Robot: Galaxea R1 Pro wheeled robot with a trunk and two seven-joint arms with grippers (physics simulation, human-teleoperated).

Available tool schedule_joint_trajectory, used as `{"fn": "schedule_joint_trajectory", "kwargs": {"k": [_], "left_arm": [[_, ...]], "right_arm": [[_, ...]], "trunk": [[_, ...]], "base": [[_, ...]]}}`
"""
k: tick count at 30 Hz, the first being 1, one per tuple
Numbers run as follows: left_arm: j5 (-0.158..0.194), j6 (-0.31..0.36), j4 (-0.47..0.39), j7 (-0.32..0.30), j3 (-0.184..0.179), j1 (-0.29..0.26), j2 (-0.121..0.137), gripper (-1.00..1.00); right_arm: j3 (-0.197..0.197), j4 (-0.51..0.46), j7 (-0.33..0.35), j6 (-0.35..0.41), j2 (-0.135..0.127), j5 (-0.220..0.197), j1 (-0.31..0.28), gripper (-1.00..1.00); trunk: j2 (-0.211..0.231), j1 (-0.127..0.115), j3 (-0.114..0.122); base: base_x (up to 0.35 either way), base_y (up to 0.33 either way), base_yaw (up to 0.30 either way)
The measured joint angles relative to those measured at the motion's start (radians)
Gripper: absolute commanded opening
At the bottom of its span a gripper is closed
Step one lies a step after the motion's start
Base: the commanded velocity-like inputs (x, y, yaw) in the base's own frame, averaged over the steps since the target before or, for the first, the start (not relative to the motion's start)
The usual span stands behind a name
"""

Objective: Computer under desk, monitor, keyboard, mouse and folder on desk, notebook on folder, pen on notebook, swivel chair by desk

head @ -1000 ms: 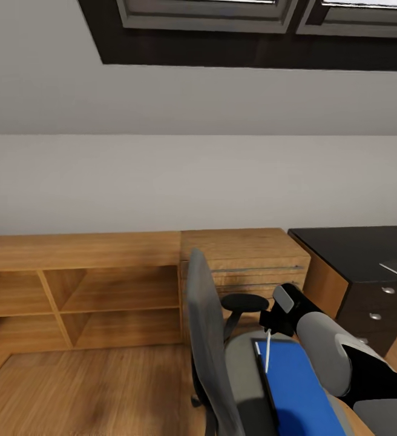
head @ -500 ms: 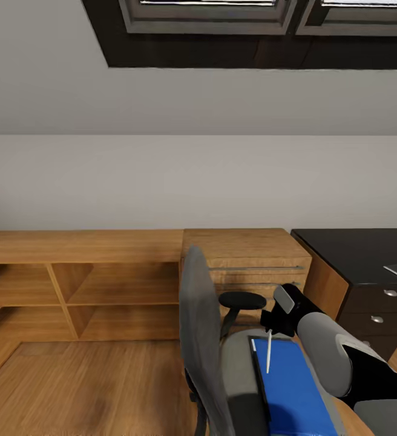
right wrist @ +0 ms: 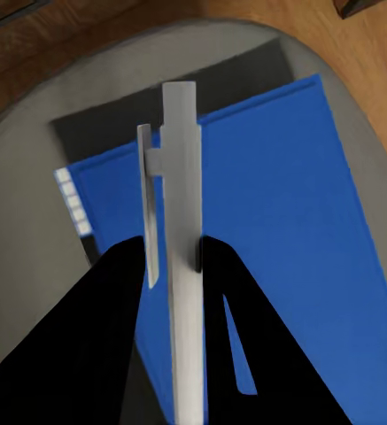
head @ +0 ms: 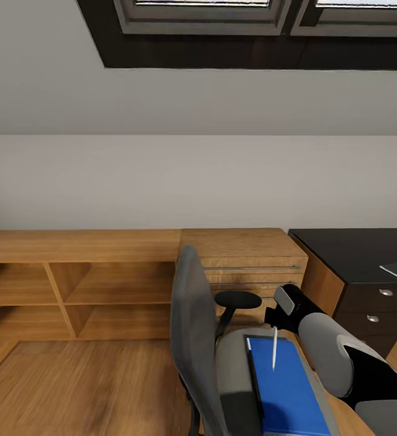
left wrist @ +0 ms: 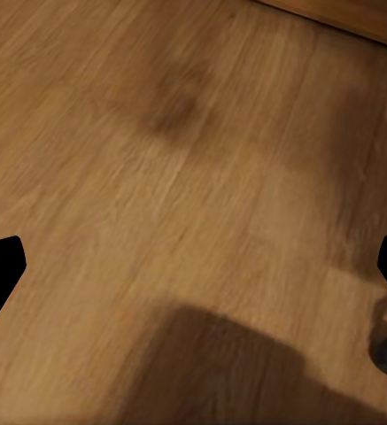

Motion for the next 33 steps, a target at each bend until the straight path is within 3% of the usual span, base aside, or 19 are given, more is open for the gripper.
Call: {"fn": "schedule_joint_trajectory", "kwargs": {"k": [6, 33], "left_arm": [[0.001, 0.000, 0.000, 0.000, 0.000, 0.000, 0.000, 1.00], [0.001, 0.003, 0.001, 0.002, 0.004, 0.000, 0.001, 1.00]], "right_arm": [[0.000, -0.001, -0.001, -0.008, -0.002, -0.001, 0.000, -1.00], [0.000, -0.003, -0.004, 0.030, -0.016, -0.006, 0.000, -1.00]], "trunk": [[0.000, 0.000, 0.000], [0.189, -0.103, 0.085]], "base": [[0.000, 0.000, 0.000], [0.000, 0.000, -0.008]]}}
